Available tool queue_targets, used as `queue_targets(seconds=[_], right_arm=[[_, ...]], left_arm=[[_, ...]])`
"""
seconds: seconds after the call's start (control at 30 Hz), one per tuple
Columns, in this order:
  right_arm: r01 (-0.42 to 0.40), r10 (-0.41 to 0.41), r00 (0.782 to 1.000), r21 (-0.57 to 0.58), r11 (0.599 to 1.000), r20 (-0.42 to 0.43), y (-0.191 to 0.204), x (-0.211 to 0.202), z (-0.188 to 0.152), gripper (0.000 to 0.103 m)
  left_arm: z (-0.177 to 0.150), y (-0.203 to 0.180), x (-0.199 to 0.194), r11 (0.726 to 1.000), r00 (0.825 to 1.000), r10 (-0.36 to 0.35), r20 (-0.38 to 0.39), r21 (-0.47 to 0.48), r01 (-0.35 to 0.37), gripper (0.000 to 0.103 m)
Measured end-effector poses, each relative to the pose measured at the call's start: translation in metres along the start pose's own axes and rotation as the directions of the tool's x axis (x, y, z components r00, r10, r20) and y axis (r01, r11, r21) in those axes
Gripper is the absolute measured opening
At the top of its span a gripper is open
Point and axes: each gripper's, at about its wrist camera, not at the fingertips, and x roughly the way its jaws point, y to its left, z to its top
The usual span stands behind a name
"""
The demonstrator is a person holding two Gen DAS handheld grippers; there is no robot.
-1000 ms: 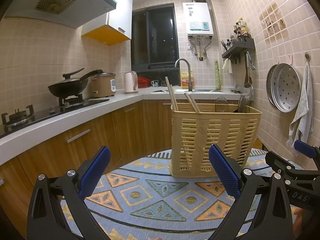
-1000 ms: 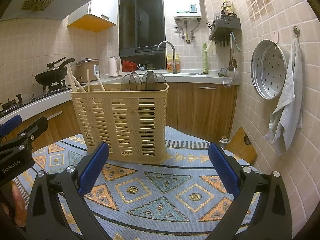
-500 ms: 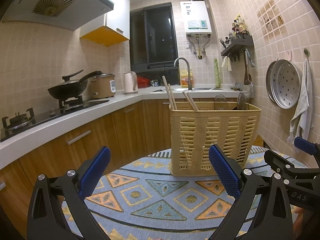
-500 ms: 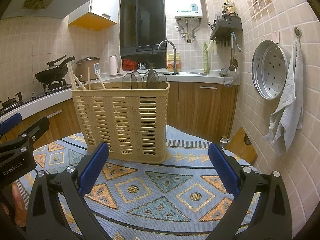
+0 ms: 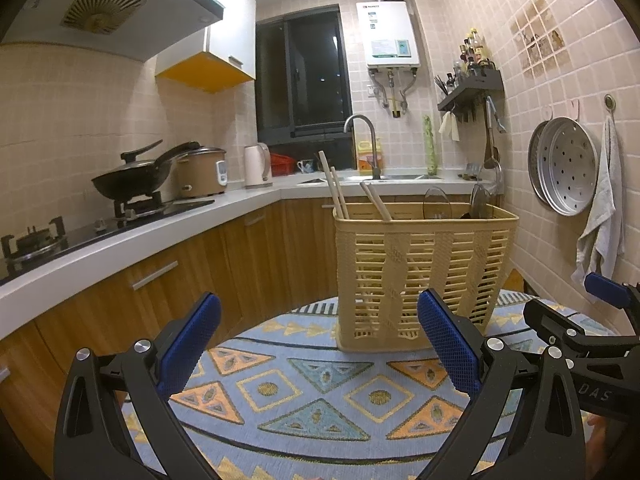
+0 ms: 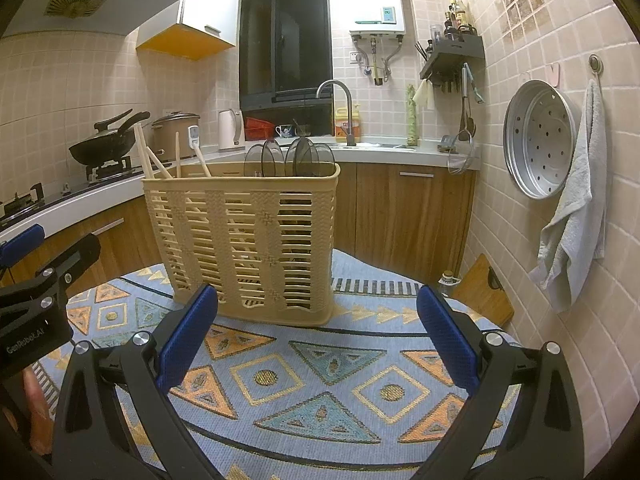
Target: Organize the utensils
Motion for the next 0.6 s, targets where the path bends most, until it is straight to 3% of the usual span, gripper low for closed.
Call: queue_targets(seconds=[0.6], right_arm=[[-0.003, 0.003, 1.0, -0.006, 1.0, -0.002, 0.0008, -0.0002, -0.0007, 0.095]], left_arm=[[0.0005, -0.001, -0.0007, 1.0, 1.0, 0.006, -0.005, 0.005, -0.006, 0.095]])
